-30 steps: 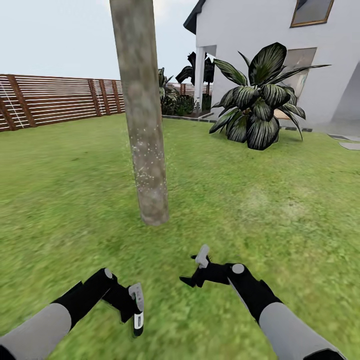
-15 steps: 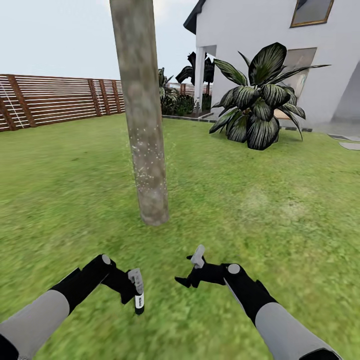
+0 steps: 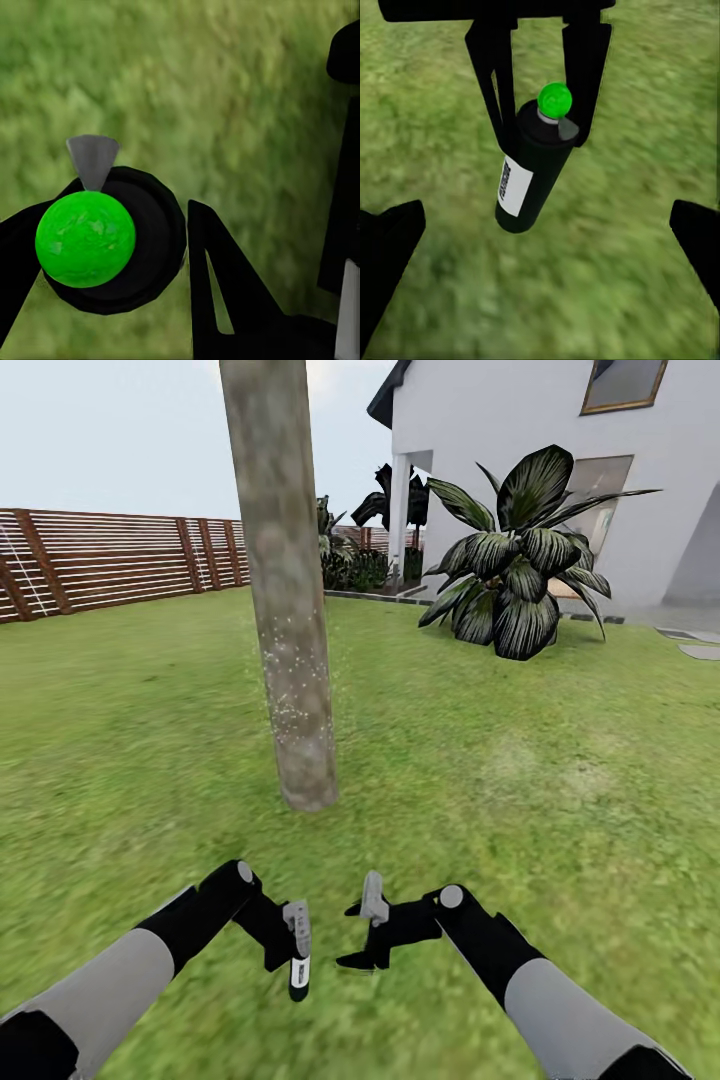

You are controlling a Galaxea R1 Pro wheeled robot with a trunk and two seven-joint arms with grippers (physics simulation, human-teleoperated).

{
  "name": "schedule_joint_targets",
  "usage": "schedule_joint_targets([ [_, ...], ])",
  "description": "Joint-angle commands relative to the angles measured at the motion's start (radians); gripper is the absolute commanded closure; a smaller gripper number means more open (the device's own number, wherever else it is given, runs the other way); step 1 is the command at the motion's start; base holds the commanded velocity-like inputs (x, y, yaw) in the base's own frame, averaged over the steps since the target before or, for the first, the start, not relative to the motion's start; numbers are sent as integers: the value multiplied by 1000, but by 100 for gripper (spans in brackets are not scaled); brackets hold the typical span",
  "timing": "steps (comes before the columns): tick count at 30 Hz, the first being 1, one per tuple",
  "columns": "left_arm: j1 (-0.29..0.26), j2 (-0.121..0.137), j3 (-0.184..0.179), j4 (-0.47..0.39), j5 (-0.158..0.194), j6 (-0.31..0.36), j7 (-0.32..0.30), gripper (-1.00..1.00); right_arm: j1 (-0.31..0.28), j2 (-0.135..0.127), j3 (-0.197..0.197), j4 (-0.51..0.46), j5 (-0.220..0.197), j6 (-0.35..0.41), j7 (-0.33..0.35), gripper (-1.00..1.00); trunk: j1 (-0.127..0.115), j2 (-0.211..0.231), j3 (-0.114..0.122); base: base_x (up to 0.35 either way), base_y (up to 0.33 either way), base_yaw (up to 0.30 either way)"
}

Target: In the garden, pick up the pesticide atomizer on the floor and spray pesticide onto both trees until each tree trunk is fully covered.

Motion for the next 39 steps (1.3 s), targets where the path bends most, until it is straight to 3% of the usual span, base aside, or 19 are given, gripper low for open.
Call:
schedule_joint_targets([
  [1, 0, 0, 1, 0, 1, 0, -3, 100, -1, -2, -1, 0, 0, 0, 0, 100, 0, 0, 0, 0, 0, 0],
  [8, 1, 5, 7, 0, 15, -17, -9, 100, -8, -4, -4, -1, 0, 0, 1, 100, 0, 0, 0, 0, 0, 0],
  [12, 1, 4, 6, 2, 75, -65, -9, 100, -20, -4, -4, -1, 0, 0, 1, 100, 0, 0, 0, 0, 0, 0],
  [18, 1, -13, 6, 1, 97, -77, -9, 100, -23, -4, -4, -1, 0, 1, 1, 100, 0, 0, 0, 0, 0, 0],
  [25, -1, -71, 6, 1, 95, -76, -6, 100, -30, -4, -4, -2, -1, 1, 1, 100, 0, 0, 0, 0, 0, 0],
  [39, -2, -75, 5, 1, 95, -75, -5, 100, -31, -4, -4, -18, -2, 2, 1, 100, 0, 0, 0, 0, 0, 0],
])
